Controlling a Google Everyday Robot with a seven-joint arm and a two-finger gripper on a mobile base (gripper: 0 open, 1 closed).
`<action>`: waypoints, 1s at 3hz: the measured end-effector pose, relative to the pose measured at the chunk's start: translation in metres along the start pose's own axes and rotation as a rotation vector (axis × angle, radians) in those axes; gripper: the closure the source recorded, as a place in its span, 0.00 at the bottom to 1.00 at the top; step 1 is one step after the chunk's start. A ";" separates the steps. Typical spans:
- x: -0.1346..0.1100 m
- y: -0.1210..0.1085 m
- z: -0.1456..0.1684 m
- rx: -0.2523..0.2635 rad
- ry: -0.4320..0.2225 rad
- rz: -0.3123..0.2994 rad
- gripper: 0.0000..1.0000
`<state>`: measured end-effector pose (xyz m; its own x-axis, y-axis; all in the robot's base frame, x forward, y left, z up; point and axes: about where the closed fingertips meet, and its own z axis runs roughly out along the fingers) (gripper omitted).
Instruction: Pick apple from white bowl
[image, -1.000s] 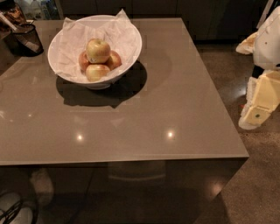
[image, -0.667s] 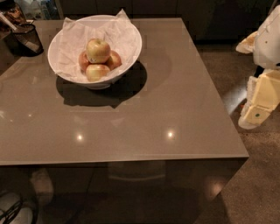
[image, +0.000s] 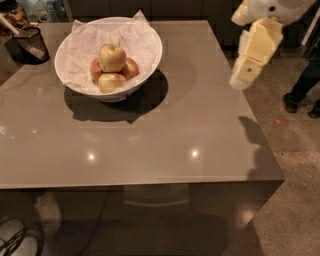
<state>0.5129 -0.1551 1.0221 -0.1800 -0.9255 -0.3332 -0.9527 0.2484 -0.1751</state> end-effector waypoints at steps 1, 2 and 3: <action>-0.013 -0.008 -0.004 0.035 -0.029 -0.014 0.00; -0.030 -0.017 0.001 0.061 -0.049 -0.026 0.00; -0.060 -0.034 0.012 0.066 -0.038 -0.044 0.00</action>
Offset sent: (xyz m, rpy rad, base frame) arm 0.0255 0.0363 0.0083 0.0216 -0.0646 0.0282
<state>0.5589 -0.1045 1.0366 -0.1279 -0.9249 -0.3582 -0.9410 0.2273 -0.2508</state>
